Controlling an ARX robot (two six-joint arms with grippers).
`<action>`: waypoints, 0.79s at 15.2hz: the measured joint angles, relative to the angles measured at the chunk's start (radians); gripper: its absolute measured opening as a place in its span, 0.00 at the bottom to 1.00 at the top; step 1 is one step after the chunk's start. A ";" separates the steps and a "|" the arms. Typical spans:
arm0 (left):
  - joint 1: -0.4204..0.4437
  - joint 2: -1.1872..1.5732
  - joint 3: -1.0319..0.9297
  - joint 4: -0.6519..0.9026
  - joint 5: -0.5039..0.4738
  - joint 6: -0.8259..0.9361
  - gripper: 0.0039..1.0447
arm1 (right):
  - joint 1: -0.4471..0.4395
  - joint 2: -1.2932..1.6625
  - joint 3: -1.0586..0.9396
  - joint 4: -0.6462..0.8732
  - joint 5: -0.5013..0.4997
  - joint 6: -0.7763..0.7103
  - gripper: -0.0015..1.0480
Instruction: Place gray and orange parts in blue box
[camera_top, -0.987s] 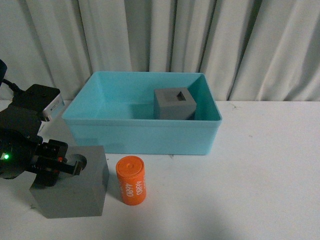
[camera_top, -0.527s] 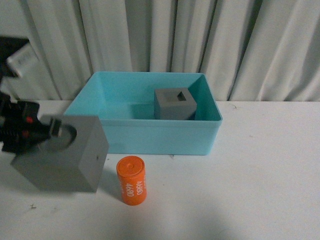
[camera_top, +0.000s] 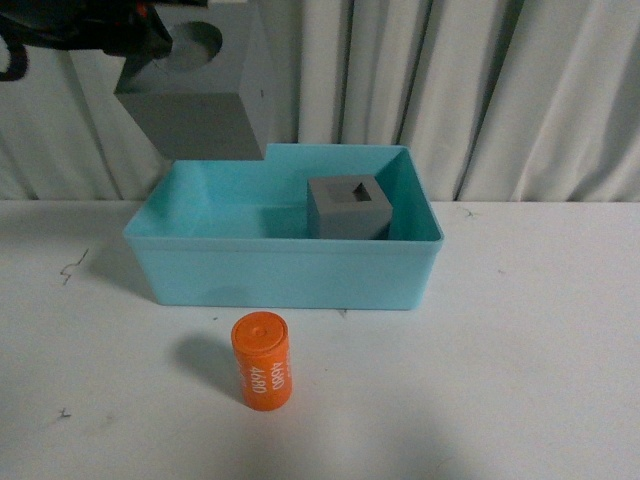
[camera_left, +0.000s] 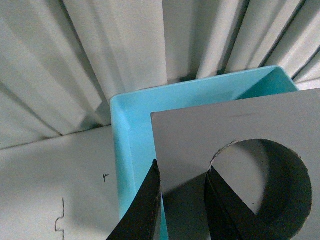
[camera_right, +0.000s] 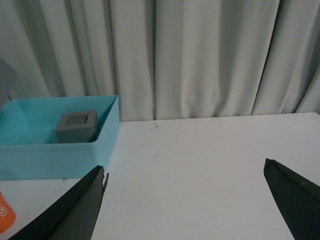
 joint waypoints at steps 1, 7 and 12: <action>-0.005 0.061 0.031 0.012 -0.026 0.021 0.18 | 0.000 0.000 0.000 0.000 0.000 0.000 0.94; -0.018 0.328 0.137 0.055 -0.087 0.147 0.18 | 0.000 0.000 0.000 0.000 0.000 0.000 0.94; -0.011 0.408 0.183 0.071 -0.103 0.180 0.18 | 0.000 0.000 0.000 0.000 0.000 0.000 0.94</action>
